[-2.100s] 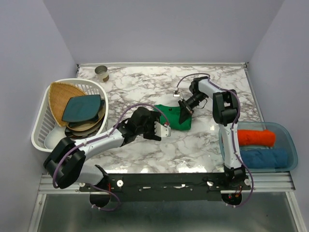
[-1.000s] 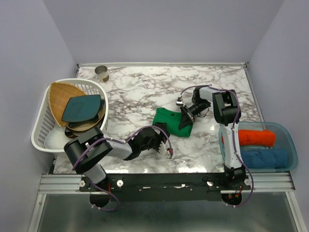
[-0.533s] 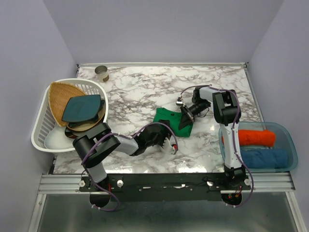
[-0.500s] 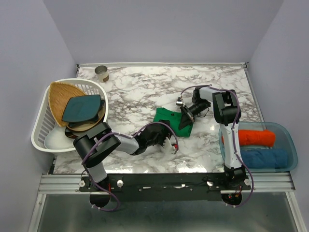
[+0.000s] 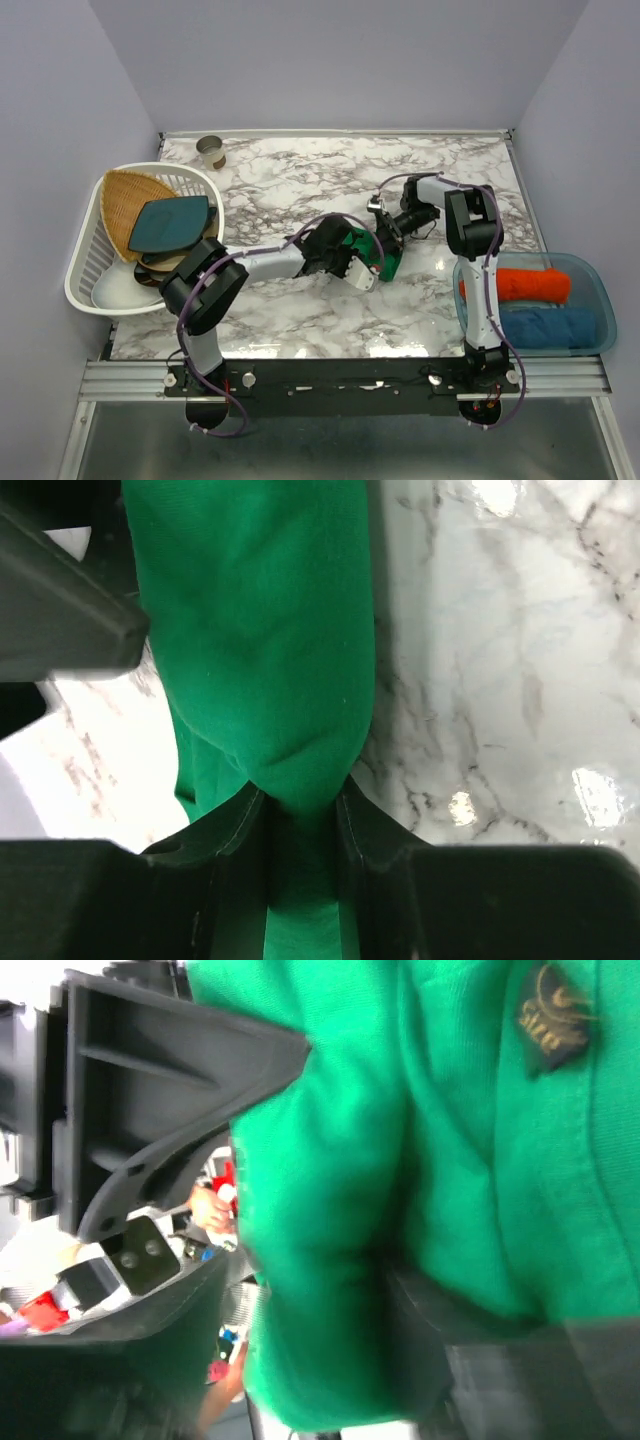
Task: Roll the t-shirts
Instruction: Roll the T-shirt to the center of the board.
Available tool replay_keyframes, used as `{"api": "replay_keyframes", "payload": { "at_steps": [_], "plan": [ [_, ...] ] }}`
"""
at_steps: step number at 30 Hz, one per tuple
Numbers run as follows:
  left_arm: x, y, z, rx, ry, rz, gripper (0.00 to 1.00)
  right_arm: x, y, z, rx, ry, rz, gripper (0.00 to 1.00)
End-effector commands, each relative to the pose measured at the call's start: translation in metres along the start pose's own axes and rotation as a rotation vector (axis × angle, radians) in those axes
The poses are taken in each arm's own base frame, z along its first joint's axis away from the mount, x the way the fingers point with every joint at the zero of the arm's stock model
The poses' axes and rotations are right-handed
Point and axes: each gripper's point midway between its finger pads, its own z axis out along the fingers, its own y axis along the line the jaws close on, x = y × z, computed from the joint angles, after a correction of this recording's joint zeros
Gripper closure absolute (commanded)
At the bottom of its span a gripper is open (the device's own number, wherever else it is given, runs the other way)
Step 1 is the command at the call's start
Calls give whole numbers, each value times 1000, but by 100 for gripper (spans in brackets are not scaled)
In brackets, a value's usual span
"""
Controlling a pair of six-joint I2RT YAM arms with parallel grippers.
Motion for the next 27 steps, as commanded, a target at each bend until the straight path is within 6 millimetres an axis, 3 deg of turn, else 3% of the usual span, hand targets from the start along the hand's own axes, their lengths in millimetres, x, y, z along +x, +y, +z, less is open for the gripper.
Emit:
{"api": "replay_keyframes", "payload": {
  "at_steps": [1,2,6,7,8,9,10,11,12,15,16,17,20,22,23,24,27],
  "plan": [
    [2,-56,-24,408,-36,-203,70,-5,33,-37,98,-11,-195,0],
    [-5,-57,-28,441,-66,-208,70,-13,45,-49,138,-48,-262,0],
    [-16,-62,-47,598,-102,-244,70,-18,55,-82,287,-108,-374,0],
    [-19,-63,-55,659,-104,-269,70,-8,48,-85,329,-94,-363,0],
    [-20,-61,-58,674,-108,-298,70,-11,40,-95,379,-127,-386,0],
    [-25,-60,-61,694,-136,-329,70,-10,51,-104,433,-151,-441,0],
    [-27,-62,-66,747,-134,-347,70,5,39,-105,479,-130,-417,0],
    [-27,-62,-67,766,-129,-365,70,2,35,-111,545,-142,-477,0],
    [-29,-63,-69,789,-140,-387,70,3,47,-119,611,-157,-551,0],
    [-37,-61,-75,876,-167,-479,69,18,42,-123,735,-158,-677,0],
    [-39,-60,-76,917,-169,-515,69,20,59,-132,815,-175,-768,0],
    [-40,-59,-77,934,-174,-541,69,26,51,-125,845,-155,-829,0],
    [-44,-51,-74,982,-189,-631,69,28,80,-123,953,-141,-1068,0],
    [-42,-46,-69,975,-193,-670,67,39,79,-111,976,-116,-1141,0],
    [-43,-45,-68,976,-199,-687,67,37,98,-106,997,-120,-1260,0],
    [-44,-44,-65,979,-193,-714,66,45,94,-96,986,-97,-1287,0],
    [-47,-35,-55,976,-223,-786,66,52,111,-73,971,-68,-1464,0]
  ]
}}
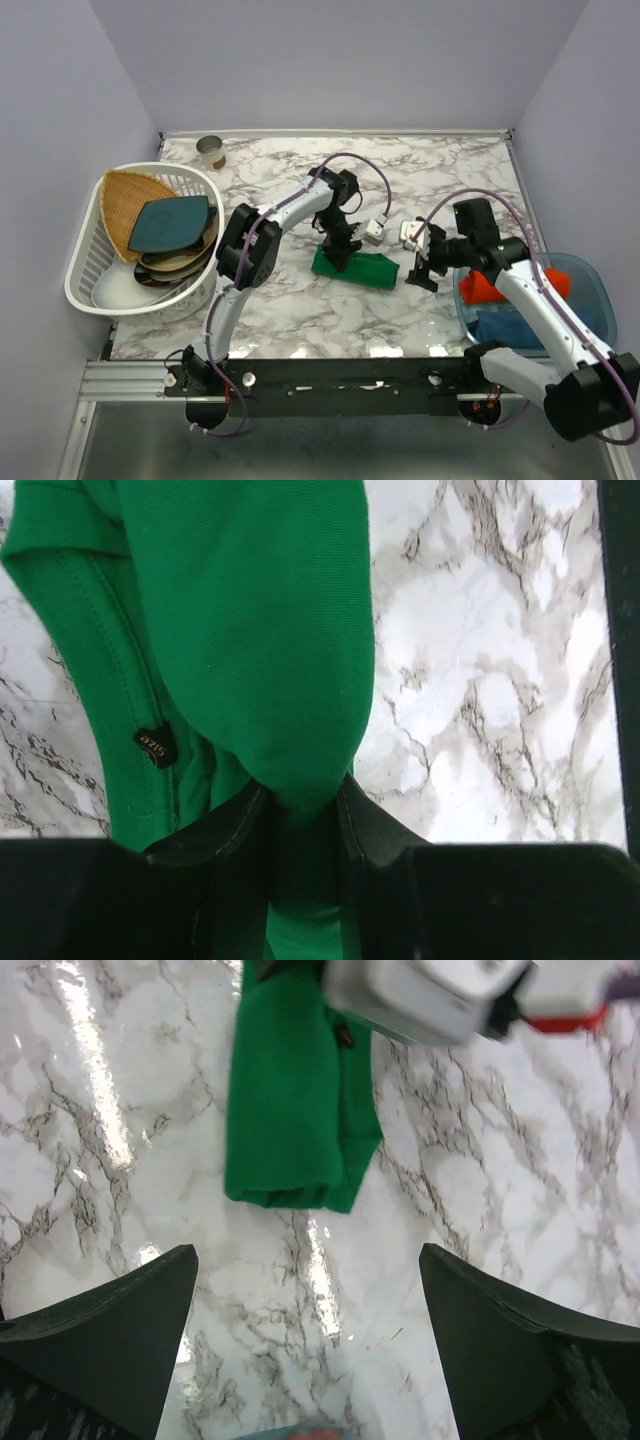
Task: Roll the t-shirts
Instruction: Roll the T-shirt to the center of the board.
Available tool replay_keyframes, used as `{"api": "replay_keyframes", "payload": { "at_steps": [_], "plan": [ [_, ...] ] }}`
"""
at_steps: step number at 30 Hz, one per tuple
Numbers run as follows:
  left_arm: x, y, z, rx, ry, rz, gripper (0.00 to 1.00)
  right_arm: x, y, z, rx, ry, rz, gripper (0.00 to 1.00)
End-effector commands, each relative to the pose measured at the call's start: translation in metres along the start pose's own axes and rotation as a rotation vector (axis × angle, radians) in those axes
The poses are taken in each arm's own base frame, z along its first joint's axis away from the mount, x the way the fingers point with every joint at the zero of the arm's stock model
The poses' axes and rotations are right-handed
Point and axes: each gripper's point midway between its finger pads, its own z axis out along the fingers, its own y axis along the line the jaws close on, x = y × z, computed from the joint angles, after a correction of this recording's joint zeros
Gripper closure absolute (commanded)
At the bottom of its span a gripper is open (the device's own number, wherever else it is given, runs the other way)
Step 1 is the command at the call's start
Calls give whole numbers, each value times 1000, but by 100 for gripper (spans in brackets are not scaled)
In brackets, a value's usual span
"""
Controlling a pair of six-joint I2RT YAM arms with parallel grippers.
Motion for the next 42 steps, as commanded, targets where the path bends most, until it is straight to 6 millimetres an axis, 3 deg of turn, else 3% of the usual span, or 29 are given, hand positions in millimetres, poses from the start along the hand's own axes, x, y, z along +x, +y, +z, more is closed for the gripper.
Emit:
{"api": "replay_keyframes", "payload": {
  "at_steps": [1,3,4,6,10,15,24,34,36,42],
  "plan": [
    [-9,-30,5,175,-80,-262,65,-10,14,13,50,-38,-303,0],
    [-15,-25,6,189,-124,-312,64,-17,28,22,35,-74,-398,0],
    [-16,-20,8,194,-134,-350,64,-6,39,30,11,-63,-412,0],
    [-20,-17,10,212,-173,-398,62,-13,48,39,2,-93,-496,0],
    [-27,-10,13,252,-242,-495,61,-1,60,59,-33,-81,-580,0],
    [-32,-3,16,325,-330,-649,60,5,48,75,22,-70,-621,0],
    [-33,3,-3,417,-518,-808,60,5,18,89,157,-55,-642,0],
    [-38,13,-17,524,-698,-948,56,19,16,110,166,-50,-729,0],
    [-45,12,-25,660,-735,-1124,58,22,14,117,170,-53,-755,0],
    [-45,28,-32,676,-776,-1072,60,22,4,138,154,-49,-761,0]
  ]
}}
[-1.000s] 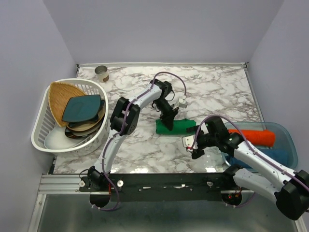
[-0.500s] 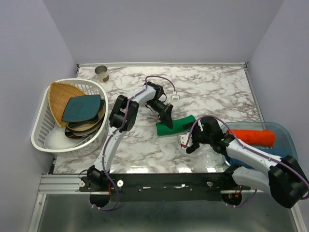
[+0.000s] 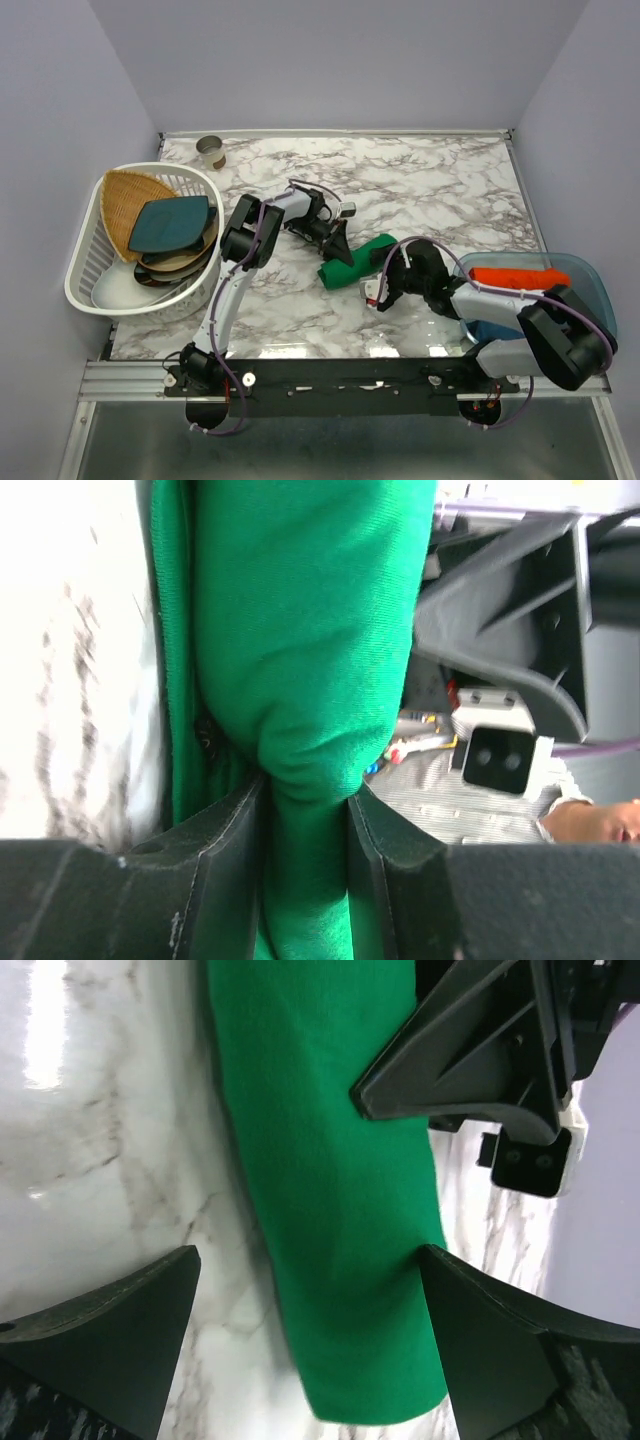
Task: Roll the t-shirts
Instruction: Roll the T-shirt to the center of the board.
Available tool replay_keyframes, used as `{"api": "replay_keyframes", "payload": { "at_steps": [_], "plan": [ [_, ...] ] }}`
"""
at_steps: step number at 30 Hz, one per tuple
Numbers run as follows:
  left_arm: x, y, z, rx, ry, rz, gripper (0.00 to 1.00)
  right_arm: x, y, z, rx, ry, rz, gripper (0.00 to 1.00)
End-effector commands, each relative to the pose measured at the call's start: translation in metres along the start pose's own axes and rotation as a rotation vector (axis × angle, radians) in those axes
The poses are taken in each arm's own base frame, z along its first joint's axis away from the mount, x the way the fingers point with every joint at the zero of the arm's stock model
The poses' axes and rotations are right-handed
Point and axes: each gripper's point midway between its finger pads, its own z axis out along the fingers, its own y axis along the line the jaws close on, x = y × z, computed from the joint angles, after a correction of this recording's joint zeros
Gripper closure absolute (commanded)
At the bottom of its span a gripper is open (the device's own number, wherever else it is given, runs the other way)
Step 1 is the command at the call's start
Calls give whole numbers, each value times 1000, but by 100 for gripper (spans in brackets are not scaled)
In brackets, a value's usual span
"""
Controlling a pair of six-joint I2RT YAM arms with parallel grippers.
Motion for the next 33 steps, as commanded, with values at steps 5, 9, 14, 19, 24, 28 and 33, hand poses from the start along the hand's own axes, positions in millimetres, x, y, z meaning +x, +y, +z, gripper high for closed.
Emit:
{"api": "replay_keyframes", "payload": {
  "at_steps": [5,9,14,19,24,28,33],
  "plan": [
    [-33,-36,-13,192,-57,-36,61,3,-1,27,-48,-31,-65,0],
    [-38,-35,-24,194,-73,-54,62,3,9,35,-90,-51,-126,0],
    [-45,-36,-28,193,-69,-46,62,16,-3,50,-36,-13,-169,0],
    [-46,-37,-29,193,-65,-60,62,23,-16,62,-61,18,-151,11],
    [-47,-36,-36,192,-79,-74,54,27,-2,63,-185,35,-132,40],
    [-52,-36,-47,110,-127,-28,29,32,1,64,-282,58,-86,56],
    [-64,-43,-62,-115,-170,172,2,26,5,47,-458,12,61,57]
  ]
}}
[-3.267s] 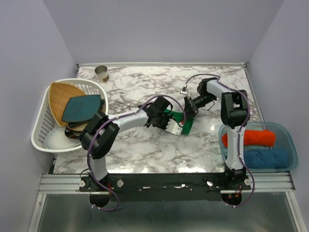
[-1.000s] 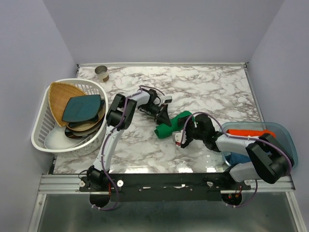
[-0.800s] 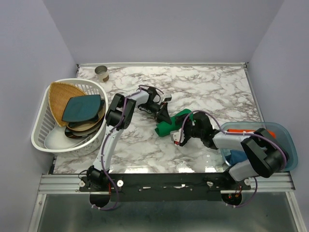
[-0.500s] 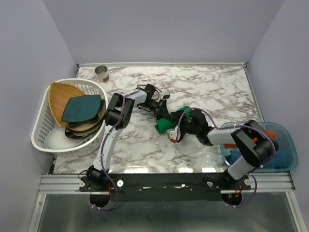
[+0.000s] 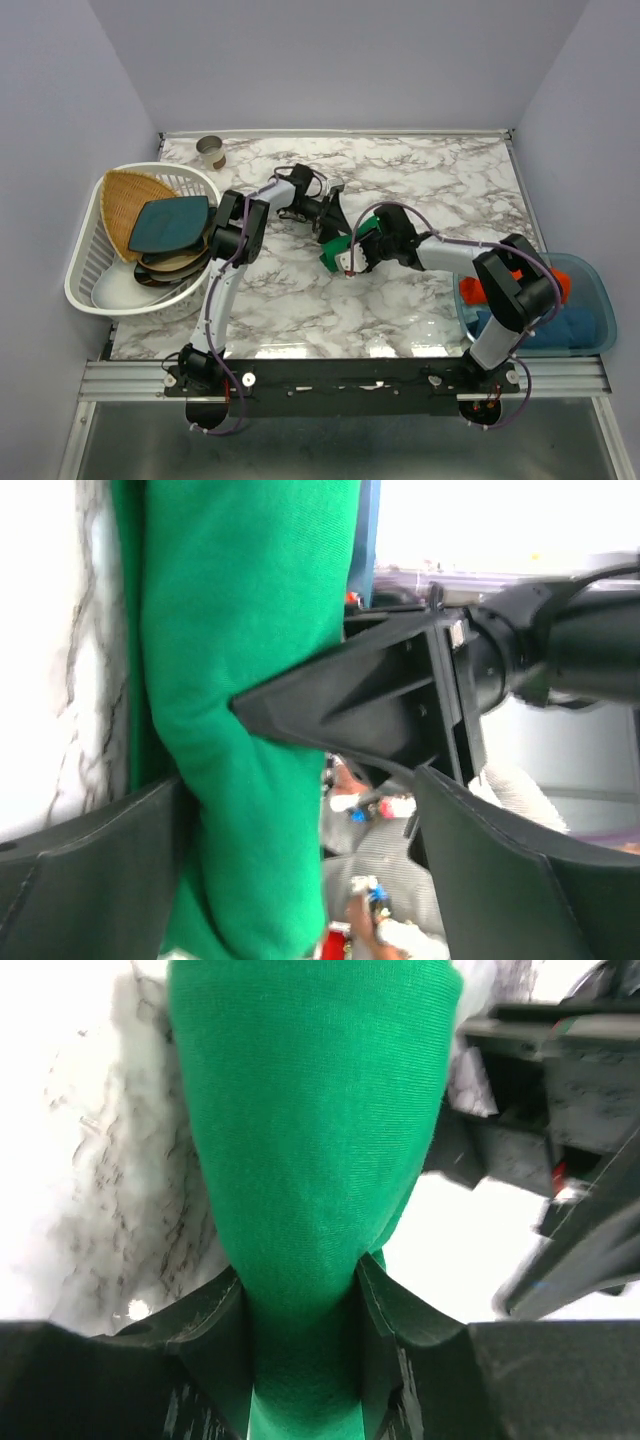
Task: Roll the t-shirts
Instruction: Roll the T-shirt to the center of the board.
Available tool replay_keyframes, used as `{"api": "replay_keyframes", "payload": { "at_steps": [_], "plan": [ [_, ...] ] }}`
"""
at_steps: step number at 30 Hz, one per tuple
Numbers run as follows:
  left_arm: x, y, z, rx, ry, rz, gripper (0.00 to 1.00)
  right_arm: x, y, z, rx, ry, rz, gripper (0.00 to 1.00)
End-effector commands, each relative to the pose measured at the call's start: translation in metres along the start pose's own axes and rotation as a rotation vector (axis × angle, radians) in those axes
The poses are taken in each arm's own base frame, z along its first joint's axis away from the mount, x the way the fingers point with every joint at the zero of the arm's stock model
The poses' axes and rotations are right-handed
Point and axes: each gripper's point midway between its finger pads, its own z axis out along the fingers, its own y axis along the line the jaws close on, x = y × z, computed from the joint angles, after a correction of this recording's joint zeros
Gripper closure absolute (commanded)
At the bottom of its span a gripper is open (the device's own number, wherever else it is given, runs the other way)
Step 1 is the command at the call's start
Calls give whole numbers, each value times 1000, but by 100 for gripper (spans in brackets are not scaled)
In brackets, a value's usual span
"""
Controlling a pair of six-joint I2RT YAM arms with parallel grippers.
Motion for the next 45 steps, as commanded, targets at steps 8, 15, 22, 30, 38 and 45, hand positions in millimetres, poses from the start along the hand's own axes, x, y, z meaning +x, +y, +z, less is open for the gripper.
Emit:
{"api": "replay_keyframes", "payload": {
  "at_steps": [8,15,22,30,38,45],
  "plan": [
    [-47,-18,-60,-634,-63,506,1,-32,84,-51,-626,-65,481,57],
    [-69,-59,-110,-960,-255,754,1,-52,85,-61,-762,-74,810,58],
    [-34,-104,-138,-1132,-363,998,1,-71,85,-62,-890,-119,1050,59],
    [55,-97,-94,-1059,-121,1228,1,-66,109,-56,-1037,-39,1162,59],
    [131,-59,-15,-998,237,1638,1,-50,123,-48,-1095,72,1236,59],
    [152,-53,37,-845,234,1759,2,-42,127,-48,-1122,125,1285,59]
  ]
}}
